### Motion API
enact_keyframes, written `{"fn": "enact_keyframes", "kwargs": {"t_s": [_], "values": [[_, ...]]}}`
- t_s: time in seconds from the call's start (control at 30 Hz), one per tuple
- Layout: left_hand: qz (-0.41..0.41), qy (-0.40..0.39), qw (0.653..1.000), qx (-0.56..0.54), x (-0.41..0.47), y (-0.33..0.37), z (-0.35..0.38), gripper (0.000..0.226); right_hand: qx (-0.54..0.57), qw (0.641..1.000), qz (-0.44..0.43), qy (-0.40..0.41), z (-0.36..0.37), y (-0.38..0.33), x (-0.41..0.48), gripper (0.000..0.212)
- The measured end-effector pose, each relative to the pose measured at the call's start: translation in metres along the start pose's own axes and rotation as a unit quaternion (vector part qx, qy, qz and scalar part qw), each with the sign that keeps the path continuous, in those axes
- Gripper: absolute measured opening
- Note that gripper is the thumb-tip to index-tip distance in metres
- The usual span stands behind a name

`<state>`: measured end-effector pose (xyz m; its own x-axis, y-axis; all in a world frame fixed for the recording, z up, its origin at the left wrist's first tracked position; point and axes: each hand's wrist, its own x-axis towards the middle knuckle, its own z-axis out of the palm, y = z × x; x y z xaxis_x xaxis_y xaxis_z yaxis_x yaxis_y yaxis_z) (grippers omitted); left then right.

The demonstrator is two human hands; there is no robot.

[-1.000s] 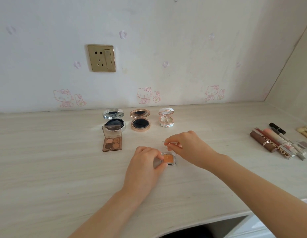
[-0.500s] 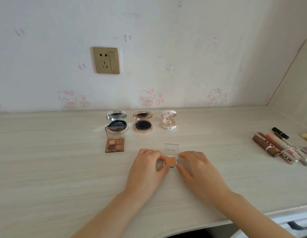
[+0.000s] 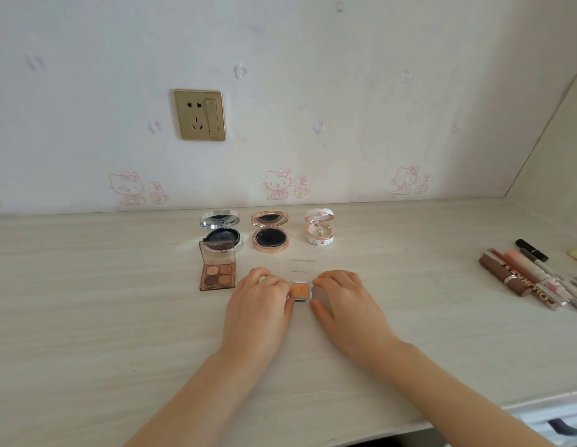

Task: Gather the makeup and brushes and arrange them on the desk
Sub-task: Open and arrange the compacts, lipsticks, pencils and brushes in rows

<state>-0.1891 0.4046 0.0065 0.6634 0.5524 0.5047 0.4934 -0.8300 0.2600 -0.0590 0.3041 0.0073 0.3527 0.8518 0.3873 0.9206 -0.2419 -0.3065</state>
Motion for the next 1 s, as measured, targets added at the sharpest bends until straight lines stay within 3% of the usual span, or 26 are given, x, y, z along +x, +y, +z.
{"fn": "enact_keyframes", "kwargs": {"t_s": [0.5,1.0], "values": [[-0.074,0.047,0.994,0.061,0.008,-0.028,0.007,0.006,0.038,0.998,0.024,-0.037,0.02,-0.022,0.041,0.029],[-0.062,0.049,0.995,0.056,0.007,-0.023,0.004,0.02,0.031,0.998,0.013,-0.051,0.012,-0.016,0.036,0.035]]}}
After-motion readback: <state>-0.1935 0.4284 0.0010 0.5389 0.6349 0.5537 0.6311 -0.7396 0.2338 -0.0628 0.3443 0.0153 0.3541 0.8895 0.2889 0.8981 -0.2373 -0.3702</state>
